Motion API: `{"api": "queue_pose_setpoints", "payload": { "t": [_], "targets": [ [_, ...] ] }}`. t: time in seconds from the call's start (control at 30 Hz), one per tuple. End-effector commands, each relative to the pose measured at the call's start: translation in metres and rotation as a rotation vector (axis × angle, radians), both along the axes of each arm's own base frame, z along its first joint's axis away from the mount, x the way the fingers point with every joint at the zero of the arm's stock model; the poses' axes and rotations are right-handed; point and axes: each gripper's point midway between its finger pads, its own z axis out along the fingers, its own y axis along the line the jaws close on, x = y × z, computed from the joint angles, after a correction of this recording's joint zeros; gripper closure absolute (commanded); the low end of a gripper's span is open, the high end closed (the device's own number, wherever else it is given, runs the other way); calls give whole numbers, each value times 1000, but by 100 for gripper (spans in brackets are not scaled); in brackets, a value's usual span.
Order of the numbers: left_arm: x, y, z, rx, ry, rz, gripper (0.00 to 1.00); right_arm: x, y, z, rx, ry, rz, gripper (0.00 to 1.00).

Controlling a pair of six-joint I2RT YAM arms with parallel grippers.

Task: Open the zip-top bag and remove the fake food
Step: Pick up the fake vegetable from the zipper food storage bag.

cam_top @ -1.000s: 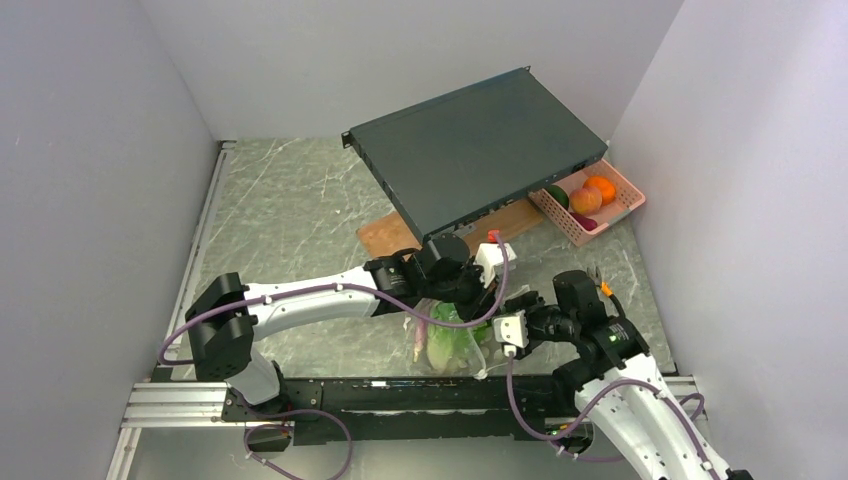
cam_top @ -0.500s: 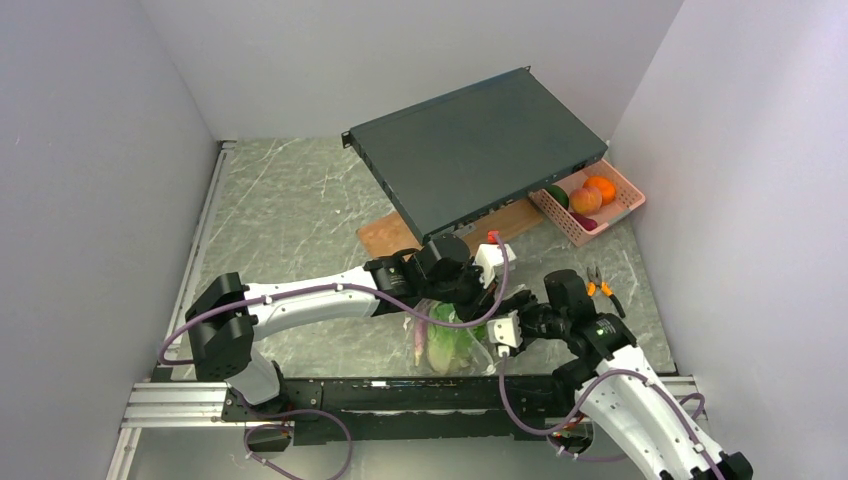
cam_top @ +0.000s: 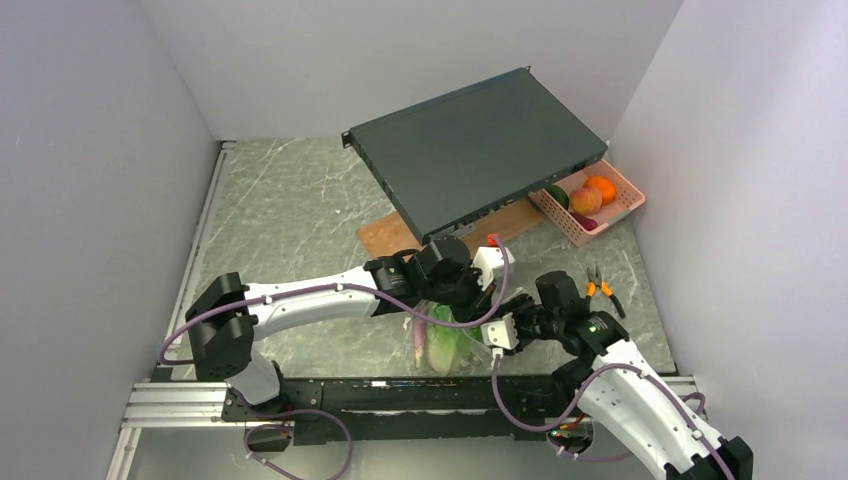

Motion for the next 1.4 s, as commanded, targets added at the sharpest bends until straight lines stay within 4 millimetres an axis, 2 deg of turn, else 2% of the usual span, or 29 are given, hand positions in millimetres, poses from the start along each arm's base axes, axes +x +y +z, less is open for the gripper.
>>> {"api": "queue_pose_setpoints", "payload": {
  "t": [0.0, 0.07, 0.4, 0.53, 0.63, 0.77, 0.87, 1.1, 1.37],
  "targets": [
    [-1, -16, 34, -112, -31, -21, 100, -3, -8, -11, -59, 3, 10, 49],
    [0, -16, 34, -112, -33, -20, 100, -5, -10, -13, -72, 7, 9, 51],
    [0, -14, 33, -106, -33, -10, 100, -6, -15, -16, -95, 26, -7, 77],
    [2, -11, 27, -91, -29, 5, 100, -7, -8, 0, -47, 29, -6, 87],
    [3, -10, 21, -68, -24, 17, 100, -12, 3, 24, 28, 38, 9, 92],
    [5, -9, 15, -46, -17, 33, 100, -14, 12, 53, 100, 20, 24, 96],
    [7, -7, 12, -29, -18, 47, 100, -15, 13, 67, 112, 20, 23, 97],
    [15, -2, 7, 6, -32, 92, 100, -34, 10, 81, 118, 67, 42, 98],
    [26, 7, 2, 51, -56, 160, 100, -40, 3, 94, 115, 98, -4, 99]
  ]
}}
